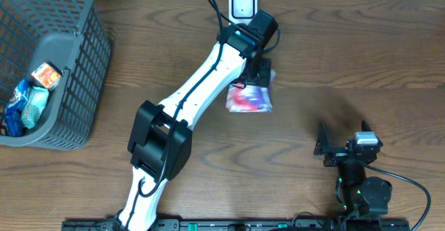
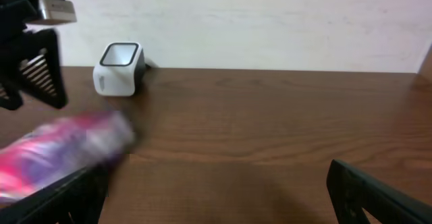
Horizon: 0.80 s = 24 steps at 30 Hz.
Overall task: Scan the item barcode
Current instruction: 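Lift the tissue pack out and place it on the table centre, then return the left gripper into the basket above the orange Kleenex pack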
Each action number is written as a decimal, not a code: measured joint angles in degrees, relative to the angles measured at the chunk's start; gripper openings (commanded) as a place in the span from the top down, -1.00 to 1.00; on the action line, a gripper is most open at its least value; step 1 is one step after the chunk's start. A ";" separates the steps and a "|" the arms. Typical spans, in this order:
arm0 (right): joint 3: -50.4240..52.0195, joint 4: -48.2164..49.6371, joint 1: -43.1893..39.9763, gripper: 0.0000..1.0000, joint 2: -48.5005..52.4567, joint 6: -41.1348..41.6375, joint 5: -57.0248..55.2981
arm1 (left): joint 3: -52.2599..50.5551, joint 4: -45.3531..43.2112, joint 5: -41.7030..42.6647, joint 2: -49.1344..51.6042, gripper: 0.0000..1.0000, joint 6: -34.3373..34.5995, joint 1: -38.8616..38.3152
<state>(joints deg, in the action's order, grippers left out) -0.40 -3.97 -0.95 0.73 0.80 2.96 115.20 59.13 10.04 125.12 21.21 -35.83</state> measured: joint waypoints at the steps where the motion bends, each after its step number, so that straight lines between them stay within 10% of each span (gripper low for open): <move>1: 0.00 0.00 0.00 -0.99 0.00 0.00 -0.02 | 0.00 -0.15 -0.02 -0.17 -0.83 -0.02 0.13; 12: 0.00 0.00 0.00 -0.99 0.00 0.00 0.00 | 0.11 0.81 -1.44 -11.93 -0.84 -0.15 9.20; 24: 0.00 -0.02 0.00 -0.98 0.00 0.00 0.00 | 3.17 2.08 -11.34 -31.06 -0.81 -0.31 43.28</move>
<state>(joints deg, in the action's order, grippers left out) -0.40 -3.99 -0.95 0.73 0.80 2.96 118.37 61.21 -1.30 94.06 20.91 7.44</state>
